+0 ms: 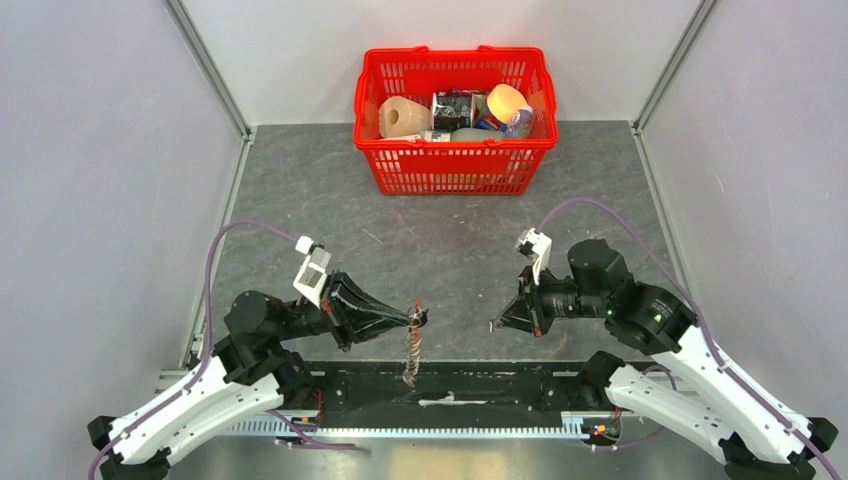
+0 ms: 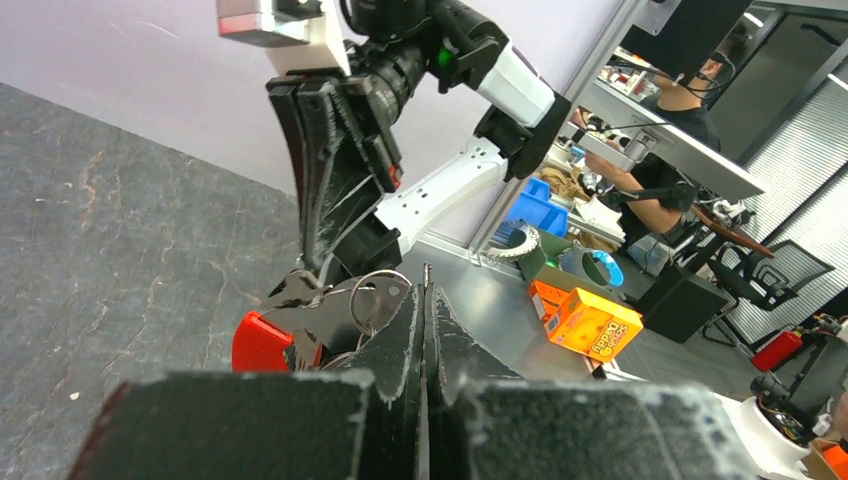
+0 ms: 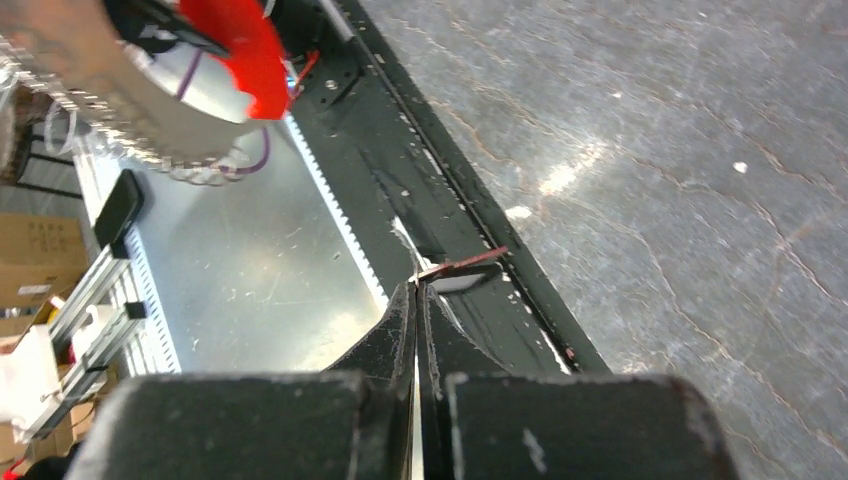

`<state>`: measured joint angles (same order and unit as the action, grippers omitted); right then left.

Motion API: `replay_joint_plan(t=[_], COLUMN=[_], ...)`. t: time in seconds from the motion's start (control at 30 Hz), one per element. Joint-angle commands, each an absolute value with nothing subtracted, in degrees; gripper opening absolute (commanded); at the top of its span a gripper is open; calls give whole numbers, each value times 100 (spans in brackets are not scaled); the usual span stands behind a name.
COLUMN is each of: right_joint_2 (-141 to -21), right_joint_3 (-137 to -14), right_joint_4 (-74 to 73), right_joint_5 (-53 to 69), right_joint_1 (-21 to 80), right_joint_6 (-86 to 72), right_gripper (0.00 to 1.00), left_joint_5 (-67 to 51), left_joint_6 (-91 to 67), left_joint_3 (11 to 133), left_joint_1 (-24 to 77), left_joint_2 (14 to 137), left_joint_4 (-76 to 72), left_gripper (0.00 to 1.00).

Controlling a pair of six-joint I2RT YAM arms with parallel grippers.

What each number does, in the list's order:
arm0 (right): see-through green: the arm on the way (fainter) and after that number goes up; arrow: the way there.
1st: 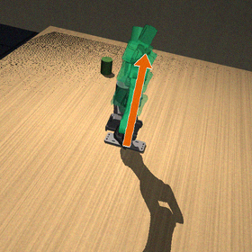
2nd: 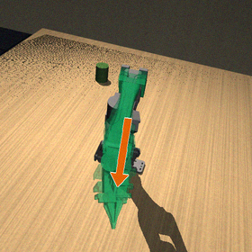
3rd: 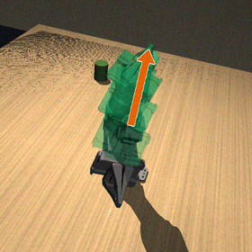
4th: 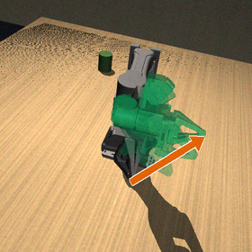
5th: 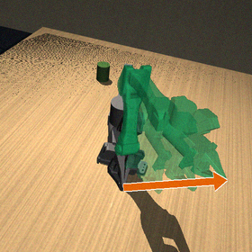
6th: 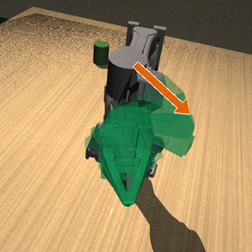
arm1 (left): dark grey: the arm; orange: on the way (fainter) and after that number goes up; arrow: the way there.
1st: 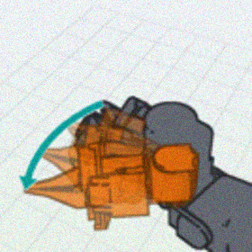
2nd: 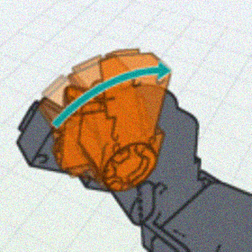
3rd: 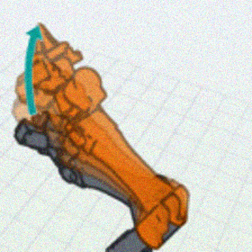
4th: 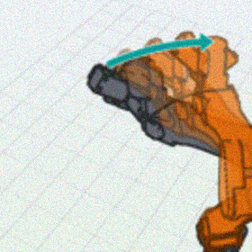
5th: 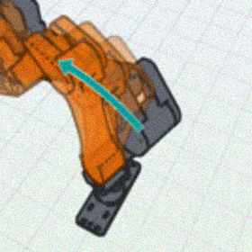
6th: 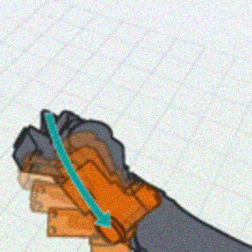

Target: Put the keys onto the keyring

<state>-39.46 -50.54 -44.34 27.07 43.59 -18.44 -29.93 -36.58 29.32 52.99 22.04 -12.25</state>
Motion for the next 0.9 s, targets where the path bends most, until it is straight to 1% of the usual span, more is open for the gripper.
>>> replay_joint_plan(t=[0.0, 0.53, 0.87], right_joint_2=[-3819, -3945, -4173], right_joint_3=[-5432, -5959, -6168], right_joint_4=[-4224, -3920, -3707], right_joint_5=[3394, 4300, 5146], right_joint_1=[4348, 4348, 4345], right_joint_6=[-1567, -1321, -1152], right_gripper=[0, 0, 0], left_joint_5=[-2821, -2923, -2988], left_joint_6=[-3388, -3454, -3445], left_joint_3=[3225, 3304, 3355], left_joint_1=[5299, 5299, 5300], left_joint_2=[2353, 2626, 2714], left_joint_4=[-1375, -1616, -1620], left_gripper=[2, 2, 2])
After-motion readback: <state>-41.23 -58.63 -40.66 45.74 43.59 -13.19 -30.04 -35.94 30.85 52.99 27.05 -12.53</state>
